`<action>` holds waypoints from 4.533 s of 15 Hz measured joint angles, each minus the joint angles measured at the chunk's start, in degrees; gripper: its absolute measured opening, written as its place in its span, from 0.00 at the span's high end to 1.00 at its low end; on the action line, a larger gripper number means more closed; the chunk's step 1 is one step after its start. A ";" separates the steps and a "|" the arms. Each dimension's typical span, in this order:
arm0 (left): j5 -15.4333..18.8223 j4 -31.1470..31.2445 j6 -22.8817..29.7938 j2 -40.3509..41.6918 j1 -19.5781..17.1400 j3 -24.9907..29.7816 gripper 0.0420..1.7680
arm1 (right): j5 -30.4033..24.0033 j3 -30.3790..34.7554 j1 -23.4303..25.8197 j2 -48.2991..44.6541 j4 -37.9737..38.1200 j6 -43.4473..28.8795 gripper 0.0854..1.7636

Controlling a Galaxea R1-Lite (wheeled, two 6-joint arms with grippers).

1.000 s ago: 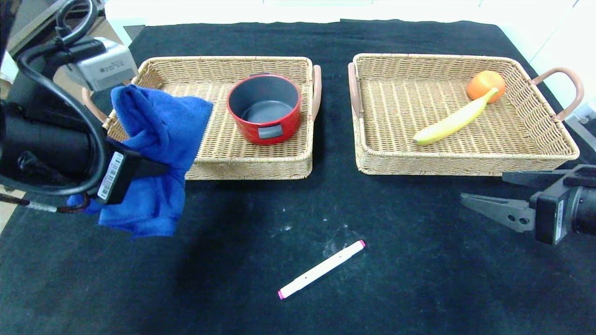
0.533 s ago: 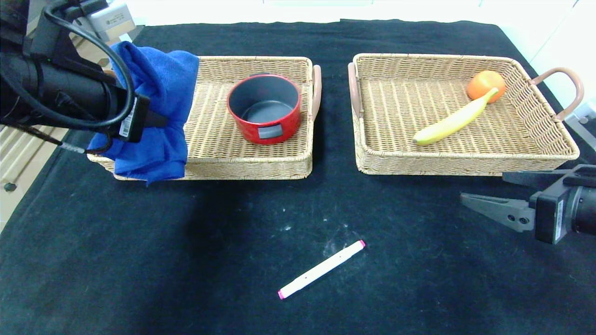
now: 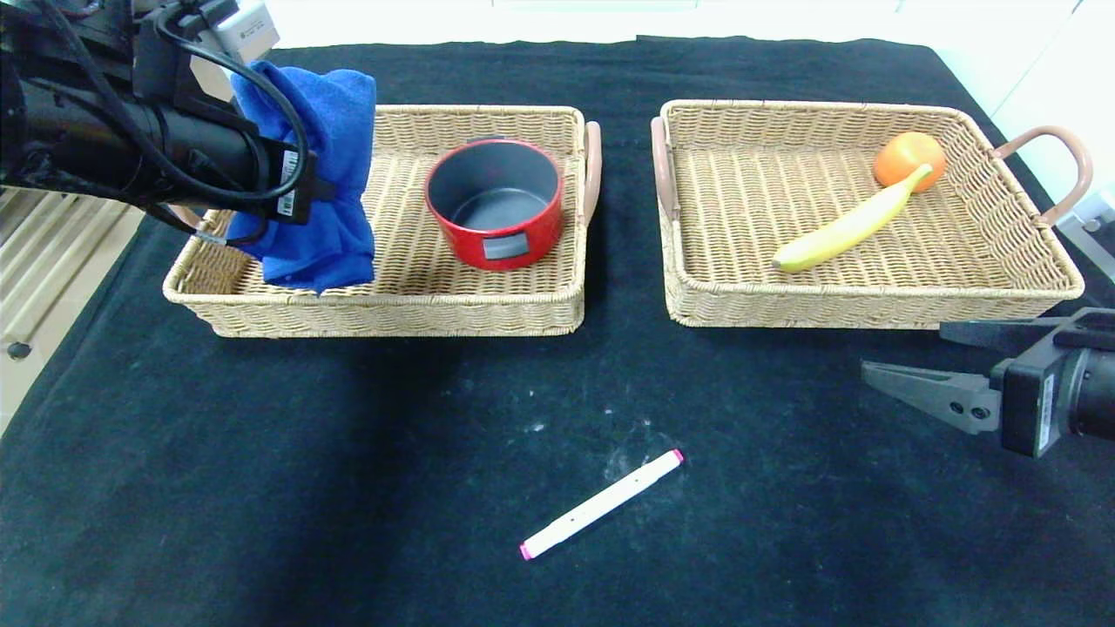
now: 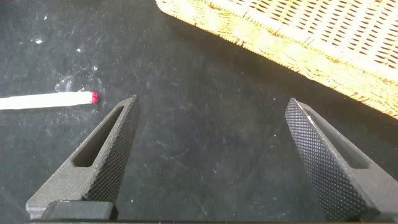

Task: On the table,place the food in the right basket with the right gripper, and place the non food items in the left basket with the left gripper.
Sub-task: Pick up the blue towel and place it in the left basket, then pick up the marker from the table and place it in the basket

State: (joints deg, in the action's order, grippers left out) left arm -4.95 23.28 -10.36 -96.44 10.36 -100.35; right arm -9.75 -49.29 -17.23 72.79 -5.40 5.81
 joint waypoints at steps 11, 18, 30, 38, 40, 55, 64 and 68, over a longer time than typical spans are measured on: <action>7.03 -11.41 1.38 -4.46 -5.11 0.22 0.90 | 0.00 0.10 -0.07 -0.02 0.04 0.02 0.03; 8.96 -12.90 1.35 -5.32 -6.67 0.46 0.50 | 0.00 0.15 -0.16 -0.02 0.02 0.00 0.03; 9.80 -12.26 0.96 -3.56 -6.75 2.58 0.13 | -0.02 0.06 -0.13 -0.17 0.00 -0.06 0.03; 14.07 -12.92 0.74 5.67 -0.15 14.75 0.07 | -0.02 0.06 -0.11 -0.24 0.00 -0.09 0.03; 14.07 -12.90 0.74 8.09 2.97 17.40 0.06 | -0.02 0.06 -0.11 -0.24 0.00 -0.09 0.03; 13.29 -20.22 -0.96 14.64 26.45 36.52 0.04 | 0.09 0.01 -0.16 -0.35 0.00 -0.17 0.03; 13.04 -27.86 -8.24 13.34 32.60 48.31 0.03 | 0.06 0.00 -0.16 -0.52 -0.05 -0.15 0.03; 12.89 -33.83 -12.54 11.26 34.43 51.90 0.03 | 0.09 -0.02 -0.16 -0.57 -0.09 -0.17 0.03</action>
State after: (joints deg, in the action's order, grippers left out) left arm 7.94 -10.54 -22.91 -85.18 44.79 -48.46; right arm -9.67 -49.31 -17.38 72.22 -5.49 5.64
